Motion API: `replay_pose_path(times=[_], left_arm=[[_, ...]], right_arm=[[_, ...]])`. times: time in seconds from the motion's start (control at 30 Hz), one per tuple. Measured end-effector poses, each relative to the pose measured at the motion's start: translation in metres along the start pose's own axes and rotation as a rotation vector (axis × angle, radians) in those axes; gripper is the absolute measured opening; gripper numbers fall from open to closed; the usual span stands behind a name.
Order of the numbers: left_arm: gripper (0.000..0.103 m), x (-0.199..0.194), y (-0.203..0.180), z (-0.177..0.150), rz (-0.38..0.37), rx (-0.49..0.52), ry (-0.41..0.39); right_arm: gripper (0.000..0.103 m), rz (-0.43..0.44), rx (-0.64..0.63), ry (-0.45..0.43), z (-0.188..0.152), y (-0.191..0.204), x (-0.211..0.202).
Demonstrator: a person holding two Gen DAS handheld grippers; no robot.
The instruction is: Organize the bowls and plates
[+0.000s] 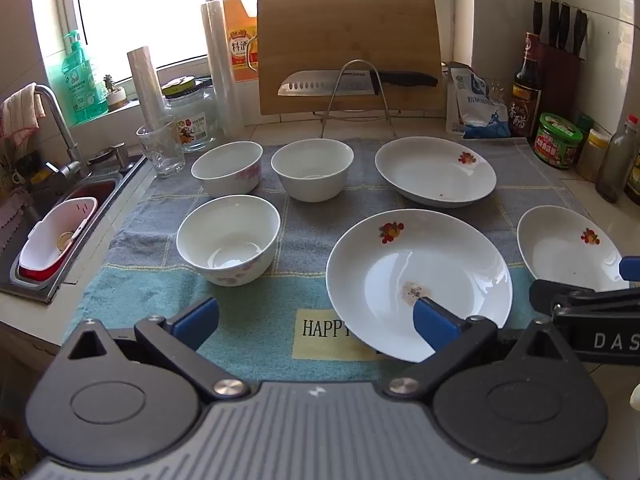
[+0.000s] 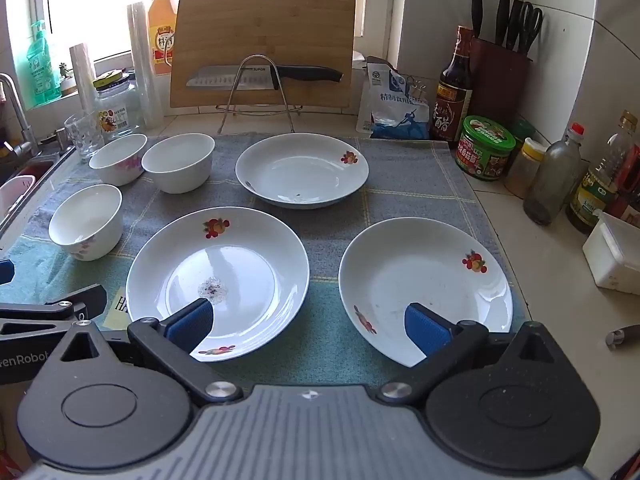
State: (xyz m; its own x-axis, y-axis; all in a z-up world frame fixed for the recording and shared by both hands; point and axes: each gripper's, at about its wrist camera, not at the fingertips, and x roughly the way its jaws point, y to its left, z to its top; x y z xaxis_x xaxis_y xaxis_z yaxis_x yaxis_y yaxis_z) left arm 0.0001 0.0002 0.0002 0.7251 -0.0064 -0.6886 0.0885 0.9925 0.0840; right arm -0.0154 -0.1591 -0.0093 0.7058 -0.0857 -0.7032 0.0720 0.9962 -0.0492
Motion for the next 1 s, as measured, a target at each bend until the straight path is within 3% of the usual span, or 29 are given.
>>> replay_pose_path(times=[1.0], left_arm=[[0.102, -0.0047, 0.0023, 0.0001, 0.003, -0.012, -0.007]], right_arm=[[0.103, 0.008, -0.005, -0.028, 0.0016, -0.0002, -0.0083]])
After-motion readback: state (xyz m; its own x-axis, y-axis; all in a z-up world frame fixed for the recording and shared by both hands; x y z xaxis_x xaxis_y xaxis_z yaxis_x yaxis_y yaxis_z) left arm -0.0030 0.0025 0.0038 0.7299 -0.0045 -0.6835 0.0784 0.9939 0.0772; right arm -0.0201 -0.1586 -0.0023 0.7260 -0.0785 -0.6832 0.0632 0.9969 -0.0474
